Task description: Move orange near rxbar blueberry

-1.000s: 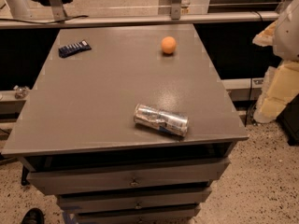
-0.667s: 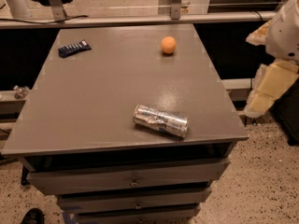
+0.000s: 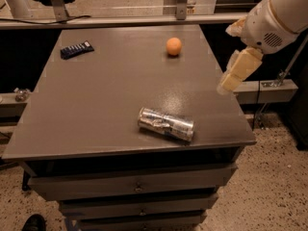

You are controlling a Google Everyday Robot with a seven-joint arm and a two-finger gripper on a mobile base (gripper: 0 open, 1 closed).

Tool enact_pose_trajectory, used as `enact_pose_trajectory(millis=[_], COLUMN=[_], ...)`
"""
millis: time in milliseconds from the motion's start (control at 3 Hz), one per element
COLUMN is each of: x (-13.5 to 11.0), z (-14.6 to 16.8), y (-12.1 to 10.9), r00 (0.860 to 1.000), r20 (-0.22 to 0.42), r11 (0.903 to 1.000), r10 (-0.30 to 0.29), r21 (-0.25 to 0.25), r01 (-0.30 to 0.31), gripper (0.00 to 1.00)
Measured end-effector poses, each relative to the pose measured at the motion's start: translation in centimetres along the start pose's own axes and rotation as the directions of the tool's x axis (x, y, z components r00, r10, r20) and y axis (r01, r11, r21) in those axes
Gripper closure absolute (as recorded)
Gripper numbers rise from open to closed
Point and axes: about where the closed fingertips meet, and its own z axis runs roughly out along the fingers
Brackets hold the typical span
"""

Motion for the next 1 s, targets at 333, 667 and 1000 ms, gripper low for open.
enact_pose_trajectory(millis=[333,667,1000], x=[-1.4,-2.3,-2.3], z=[3.1,5.7,5.7], y=[-3.5,-7.4,-7.4], r00=[0.997,0.987,0.987], r20=[0.079,0.158,0.158], r11=[0.9994,0.9943,0.9943], r10=[0.005,0.036,0.036], r21=[0.034,0.093,0.093], r01=[-0.007,-0.051,-0.051], gripper=[0.0,0.0,0.0])
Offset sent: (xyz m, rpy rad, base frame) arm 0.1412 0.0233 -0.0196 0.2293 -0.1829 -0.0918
